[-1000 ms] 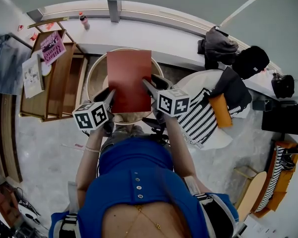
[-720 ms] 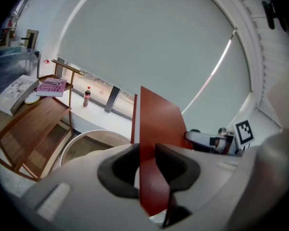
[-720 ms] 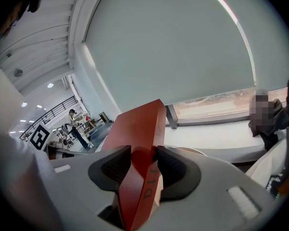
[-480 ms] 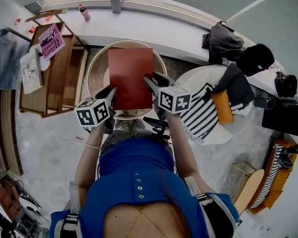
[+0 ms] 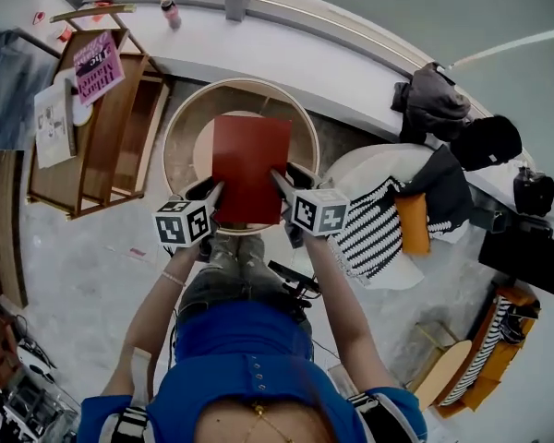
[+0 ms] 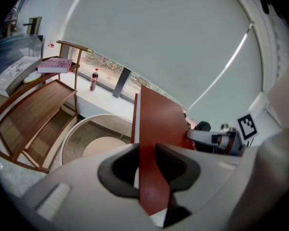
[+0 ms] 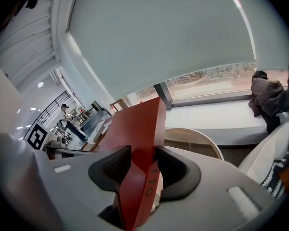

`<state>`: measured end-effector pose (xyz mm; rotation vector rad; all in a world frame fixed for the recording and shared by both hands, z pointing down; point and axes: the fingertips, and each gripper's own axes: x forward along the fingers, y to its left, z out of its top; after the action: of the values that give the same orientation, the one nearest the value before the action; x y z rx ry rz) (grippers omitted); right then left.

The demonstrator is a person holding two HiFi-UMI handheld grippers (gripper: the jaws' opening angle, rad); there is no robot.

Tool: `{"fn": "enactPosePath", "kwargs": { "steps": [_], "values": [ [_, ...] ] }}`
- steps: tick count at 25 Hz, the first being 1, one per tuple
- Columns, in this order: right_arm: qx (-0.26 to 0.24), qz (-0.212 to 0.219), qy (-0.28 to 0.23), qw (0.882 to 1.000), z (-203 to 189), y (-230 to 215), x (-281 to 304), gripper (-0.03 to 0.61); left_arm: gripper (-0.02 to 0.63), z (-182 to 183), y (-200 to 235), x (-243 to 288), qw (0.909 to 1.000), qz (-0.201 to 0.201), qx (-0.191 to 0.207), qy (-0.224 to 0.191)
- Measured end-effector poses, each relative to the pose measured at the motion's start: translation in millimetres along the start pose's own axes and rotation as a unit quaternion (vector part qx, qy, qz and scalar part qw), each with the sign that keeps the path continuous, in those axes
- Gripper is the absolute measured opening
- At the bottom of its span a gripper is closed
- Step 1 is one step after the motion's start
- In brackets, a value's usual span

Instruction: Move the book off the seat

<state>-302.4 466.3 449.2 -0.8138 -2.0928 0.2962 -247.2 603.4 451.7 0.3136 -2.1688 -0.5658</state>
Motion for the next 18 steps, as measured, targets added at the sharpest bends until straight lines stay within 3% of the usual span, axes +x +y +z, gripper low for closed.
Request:
{"fn": "enactPosePath", "kwargs": {
  "steps": [9, 18],
  "values": [
    [0.042, -0.023, 0.038, 0.998, -81, -67, 93, 0.174, 0.103, -66, 71, 94, 0.9986, 0.016, -0.021, 0.045],
    [0.084, -0.035, 0.068, 0.993, -171, -119, 164, 0.172, 0.103, -136, 131, 168, 0.995, 0.026, -0.012, 0.096]
  ]
}}
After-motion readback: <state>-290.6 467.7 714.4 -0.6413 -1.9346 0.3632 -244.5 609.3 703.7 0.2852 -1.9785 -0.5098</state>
